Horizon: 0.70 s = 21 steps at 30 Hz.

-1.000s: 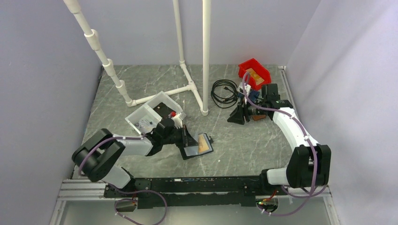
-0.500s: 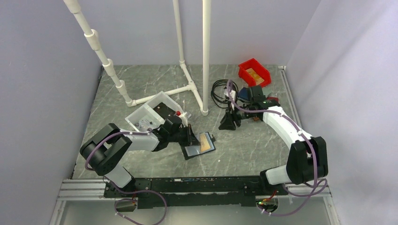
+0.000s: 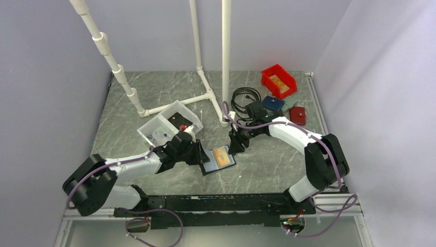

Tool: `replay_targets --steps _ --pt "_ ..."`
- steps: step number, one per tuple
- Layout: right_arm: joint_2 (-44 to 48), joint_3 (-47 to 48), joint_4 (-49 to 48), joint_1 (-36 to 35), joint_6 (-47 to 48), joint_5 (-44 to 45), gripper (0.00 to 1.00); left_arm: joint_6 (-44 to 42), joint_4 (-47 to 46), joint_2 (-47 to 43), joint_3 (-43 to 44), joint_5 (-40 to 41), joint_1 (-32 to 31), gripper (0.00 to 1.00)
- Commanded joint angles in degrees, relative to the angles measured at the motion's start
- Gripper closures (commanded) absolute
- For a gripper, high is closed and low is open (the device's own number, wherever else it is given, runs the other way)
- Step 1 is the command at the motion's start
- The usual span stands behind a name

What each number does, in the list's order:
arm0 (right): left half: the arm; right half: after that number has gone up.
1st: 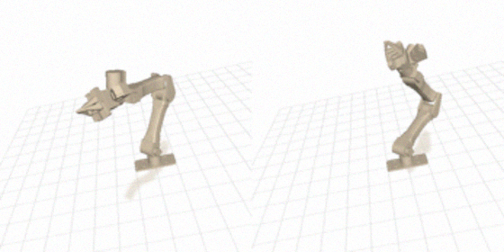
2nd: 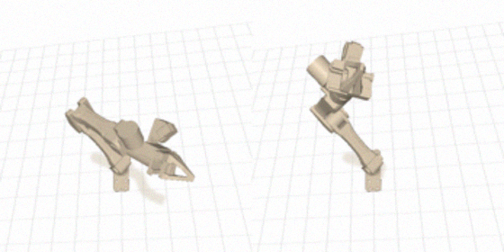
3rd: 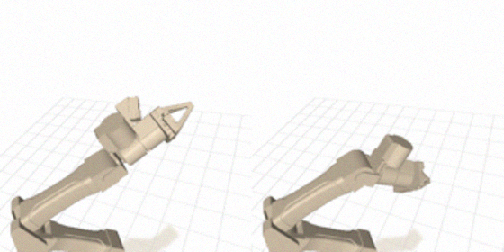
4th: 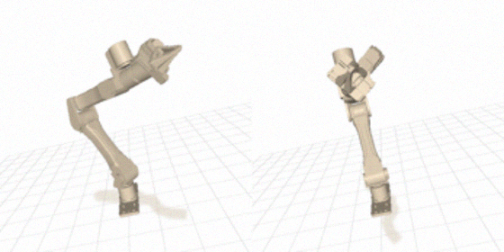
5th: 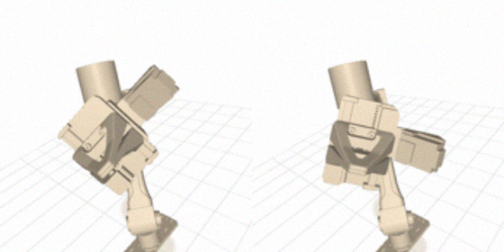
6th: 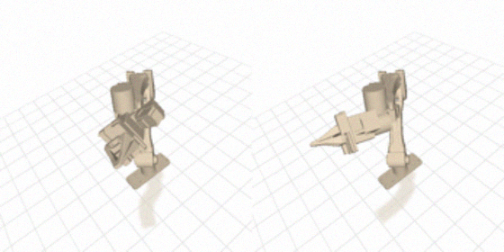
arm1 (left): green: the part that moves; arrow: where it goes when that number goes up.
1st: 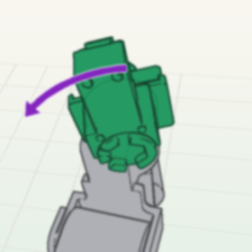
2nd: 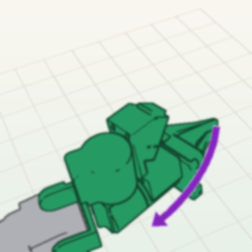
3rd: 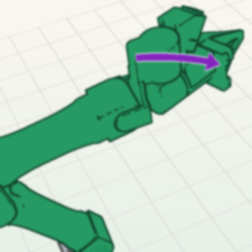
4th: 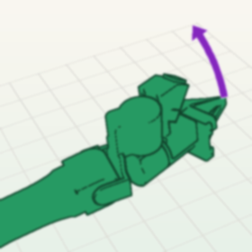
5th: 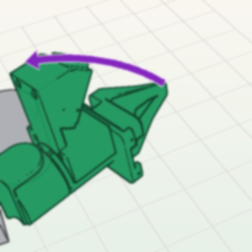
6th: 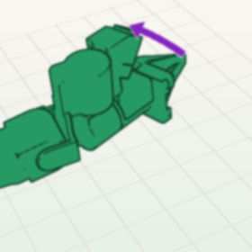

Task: Take the credit cards out of the card holder
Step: Remove the credit card from the card holder.

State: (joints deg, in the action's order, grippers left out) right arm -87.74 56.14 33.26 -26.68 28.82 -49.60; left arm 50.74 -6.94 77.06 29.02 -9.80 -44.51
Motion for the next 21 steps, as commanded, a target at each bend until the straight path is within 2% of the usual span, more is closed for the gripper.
replay_targets --steps 1,5,11,15,18,21 --pt "-1.32 -0.24 -5.52 -2.91 -4.53 4.61 0.58 0.71 6.61 -8.49 -0.91 7.3 -0.5 0.67" --pt "-3.03 0.34 -6.55 -4.6 -6.47 7.3 0.62 1.2 9.94 -17.79 -2.94 9.62 -0.49 0.46" --pt "-4.67 0.88 -6.95 -6.35 -7.33 10.76 0.67 5.09 0.27 -28.33 -10.67 10.64 -0.12 0.03" --pt "-5.9 1.26 -7.15 -7.35 -7.91 12.7 0.7 5.44 -9.29 -28.51 -13.19 5.83 0.3 0.02" --pt "-6.92 1.76 -7.3 -7.92 -8.67 14.14 0.74 5.74 -16.3 -25.33 -13.71 2.52 0.36 0.12" --pt "-7.65 2.04 -7.86 -8.04 -10.03 15.63 0.8 6.21 -24.02 -20.63 -13.91 0.16 0.31 0.26"
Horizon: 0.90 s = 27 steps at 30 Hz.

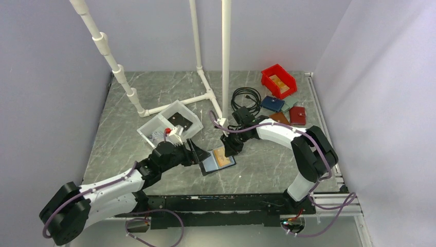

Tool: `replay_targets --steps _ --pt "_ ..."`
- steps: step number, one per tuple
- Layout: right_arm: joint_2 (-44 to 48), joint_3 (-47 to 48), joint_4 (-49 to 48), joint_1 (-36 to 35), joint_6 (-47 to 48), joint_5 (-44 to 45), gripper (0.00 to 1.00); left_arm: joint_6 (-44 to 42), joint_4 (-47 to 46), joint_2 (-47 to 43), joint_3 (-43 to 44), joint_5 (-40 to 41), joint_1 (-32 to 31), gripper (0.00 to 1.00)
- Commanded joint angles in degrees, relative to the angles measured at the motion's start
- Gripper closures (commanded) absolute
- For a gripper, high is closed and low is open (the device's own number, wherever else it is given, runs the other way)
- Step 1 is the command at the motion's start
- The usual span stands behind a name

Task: Take the credit cards out of the card holder
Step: Remove the credit card from the card holder.

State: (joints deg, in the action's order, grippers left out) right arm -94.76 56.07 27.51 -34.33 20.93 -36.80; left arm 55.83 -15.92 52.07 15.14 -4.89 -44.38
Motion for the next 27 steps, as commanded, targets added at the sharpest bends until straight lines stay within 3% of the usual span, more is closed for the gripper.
replay_targets --steps 1,5,11,27 --pt "-0.76 2.19 -2.37 -0.4 -2.65 3.24 0.82 1.32 -17.7 6.16 0.09 -5.33 0.22 0.31" --pt "-1.27 2.37 -3.1 -0.48 -3.99 4.65 0.87 2.01 -23.09 13.78 1.22 -7.78 0.17 0.48" --pt "-1.99 2.59 -3.42 -0.48 -4.74 5.68 0.9 3.4 -25.8 22.02 2.56 -7.81 0.25 0.61" --pt "-3.42 2.9 -3.6 -0.56 -5.81 6.96 0.9 5.66 -21.57 34.0 6.96 -6.5 0.33 0.6"
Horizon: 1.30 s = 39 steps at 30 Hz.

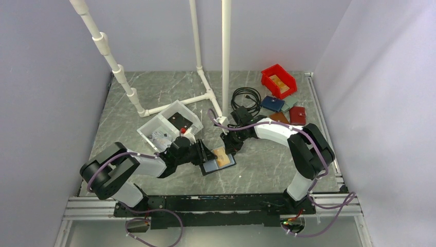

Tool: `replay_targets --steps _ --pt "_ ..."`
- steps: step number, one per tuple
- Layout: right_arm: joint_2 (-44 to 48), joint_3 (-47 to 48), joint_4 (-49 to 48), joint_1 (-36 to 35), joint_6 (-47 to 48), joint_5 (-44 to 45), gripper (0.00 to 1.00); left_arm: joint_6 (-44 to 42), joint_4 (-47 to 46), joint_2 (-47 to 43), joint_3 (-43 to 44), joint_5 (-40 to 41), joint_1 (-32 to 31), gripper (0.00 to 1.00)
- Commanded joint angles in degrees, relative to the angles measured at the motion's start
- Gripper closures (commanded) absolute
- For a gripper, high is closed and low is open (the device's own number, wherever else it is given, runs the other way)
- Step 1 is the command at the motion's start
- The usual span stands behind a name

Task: Take the credit cards out of the card holder
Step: Remove the credit card from the card holder.

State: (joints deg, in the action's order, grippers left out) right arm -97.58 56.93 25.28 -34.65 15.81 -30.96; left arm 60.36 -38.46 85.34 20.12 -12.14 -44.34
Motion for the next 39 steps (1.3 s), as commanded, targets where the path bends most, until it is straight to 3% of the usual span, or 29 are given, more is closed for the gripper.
replay_targets --steps 1,14,26,29,34,39 --pt "-0.79 2.12 -1.29 -0.32 -0.7 1.16 0.9 1.21 1.84 0.77 2.08 1.06 0.27 0.59" --pt "-2.92 2.89 -0.17 -1.98 -0.61 -1.72 0.9 3.71 -0.04 4.05 1.94 0.81 0.67 0.6" --pt "-6.63 4.55 1.89 -2.88 -1.25 -7.3 0.91 6.83 -3.41 5.14 -0.16 0.89 1.82 0.71" --pt "-6.96 4.66 1.96 -2.95 -1.35 -7.49 0.91 6.83 -4.08 5.26 -0.33 0.73 2.01 0.77" --pt "-7.44 4.94 2.21 -2.96 -1.4 -6.69 0.91 6.96 -6.35 6.26 -0.92 -0.08 2.3 1.0" --pt "-7.45 5.21 2.28 -2.87 -1.4 -3.95 0.89 6.6 -9.39 5.98 -2.52 -0.75 2.8 1.0"
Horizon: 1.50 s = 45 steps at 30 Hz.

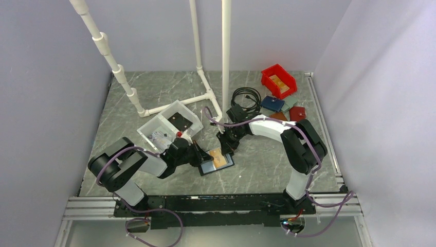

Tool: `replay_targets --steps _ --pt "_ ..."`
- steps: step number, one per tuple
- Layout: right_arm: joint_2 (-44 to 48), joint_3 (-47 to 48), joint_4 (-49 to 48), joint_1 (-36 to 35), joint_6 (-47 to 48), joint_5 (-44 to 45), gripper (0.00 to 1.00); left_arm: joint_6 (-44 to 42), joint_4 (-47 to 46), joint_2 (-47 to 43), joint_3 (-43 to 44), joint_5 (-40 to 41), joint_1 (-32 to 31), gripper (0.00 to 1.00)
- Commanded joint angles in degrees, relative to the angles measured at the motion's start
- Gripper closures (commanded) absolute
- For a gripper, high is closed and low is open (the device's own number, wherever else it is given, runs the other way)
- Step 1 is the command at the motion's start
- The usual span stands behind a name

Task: Take the credit cards out of the card holder
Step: Remove the credit card from the card holder.

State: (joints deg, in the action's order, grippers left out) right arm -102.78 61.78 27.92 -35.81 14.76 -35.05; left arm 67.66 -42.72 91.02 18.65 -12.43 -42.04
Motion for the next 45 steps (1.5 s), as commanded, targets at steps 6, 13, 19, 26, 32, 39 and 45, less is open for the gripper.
replay_targets --steps 6,13,19,26,32,39,45 --pt "-2.64 0.53 -0.16 -1.67 0.13 3.39 0.83 -2.08 -5.17 -1.47 -2.98 -1.41 1.25 1.0" --pt "-3.21 0.71 0.28 -1.67 0.35 4.2 0.8 -1.75 -7.77 -1.7 -5.52 -2.52 1.85 1.0" --pt "-3.54 0.84 0.55 -1.72 0.53 3.97 0.79 -1.03 -9.74 -0.24 -5.71 -3.26 2.06 1.0" --pt "-3.92 1.02 0.97 -1.79 0.66 3.74 0.81 0.2 -11.02 2.32 -4.87 -4.67 2.23 0.86" --pt "-4.14 1.19 1.29 -1.8 0.7 3.87 0.83 1.14 -12.65 4.07 -4.61 -5.27 2.23 0.73" --pt "-4.4 1.57 1.73 -2.39 0.9 3.51 0.87 3.1 -16.89 7.48 -4.55 -5.1 2.23 0.74" --pt "-4.83 2.03 2.27 -3.01 1.14 3.14 0.89 4.47 -20.8 10.05 -4.57 -4.98 2.23 0.81"
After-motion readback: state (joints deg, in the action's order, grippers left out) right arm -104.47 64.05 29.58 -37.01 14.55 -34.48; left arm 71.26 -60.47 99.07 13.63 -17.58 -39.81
